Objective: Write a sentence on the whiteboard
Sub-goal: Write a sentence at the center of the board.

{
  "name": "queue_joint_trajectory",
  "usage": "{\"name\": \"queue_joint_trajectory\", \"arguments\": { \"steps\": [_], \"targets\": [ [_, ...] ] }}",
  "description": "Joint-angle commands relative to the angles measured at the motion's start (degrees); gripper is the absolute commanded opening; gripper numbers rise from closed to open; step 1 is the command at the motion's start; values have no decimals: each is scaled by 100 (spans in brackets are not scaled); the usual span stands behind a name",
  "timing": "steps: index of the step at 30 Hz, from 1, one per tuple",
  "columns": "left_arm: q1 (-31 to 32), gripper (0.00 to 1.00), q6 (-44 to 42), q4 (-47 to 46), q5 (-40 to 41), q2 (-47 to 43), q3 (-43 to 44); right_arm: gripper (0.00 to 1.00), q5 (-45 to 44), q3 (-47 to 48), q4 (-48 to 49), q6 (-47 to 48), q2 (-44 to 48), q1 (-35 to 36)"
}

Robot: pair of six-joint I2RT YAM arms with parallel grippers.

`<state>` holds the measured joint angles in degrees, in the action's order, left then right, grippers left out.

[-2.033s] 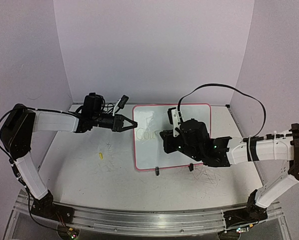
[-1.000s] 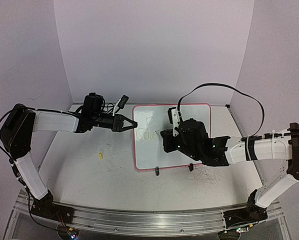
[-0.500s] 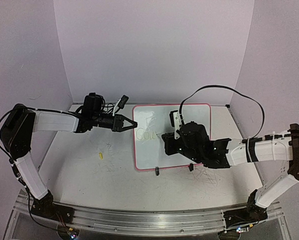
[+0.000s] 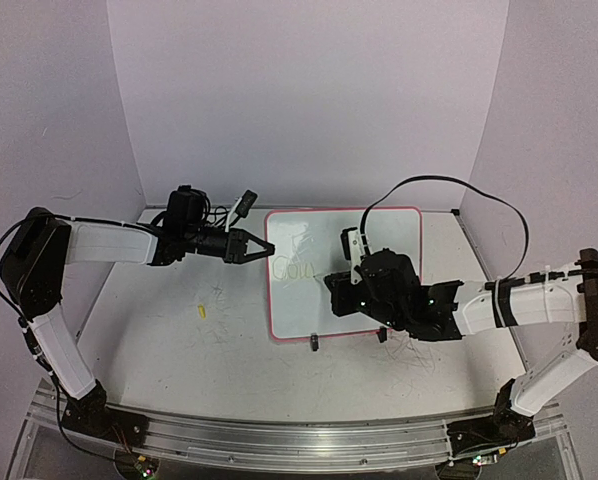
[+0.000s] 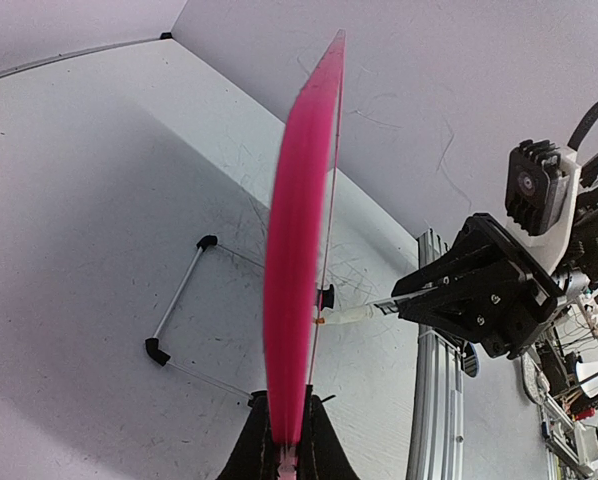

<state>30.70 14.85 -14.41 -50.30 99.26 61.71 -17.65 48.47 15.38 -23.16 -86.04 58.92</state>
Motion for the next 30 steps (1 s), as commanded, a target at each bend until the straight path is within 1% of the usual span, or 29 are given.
{"name": "queue_joint_trajectory", "arguments": {
  "steps": [1,15,23,30],
  "targets": [
    [26,0,-140,-114,192,-202,-19,0,-118,6,-101,-24,45,-5],
    [32,0,-140,-114,198,-238,-29,0,-379,466,71,252,-124,-32],
    [33,0,-140,-114,188,-235,-36,0,-564,518,76,278,-104,-87],
    [33,0,-140,-114,202,-229,-32,0,-755,378,18,162,69,-88]
  ]
}}
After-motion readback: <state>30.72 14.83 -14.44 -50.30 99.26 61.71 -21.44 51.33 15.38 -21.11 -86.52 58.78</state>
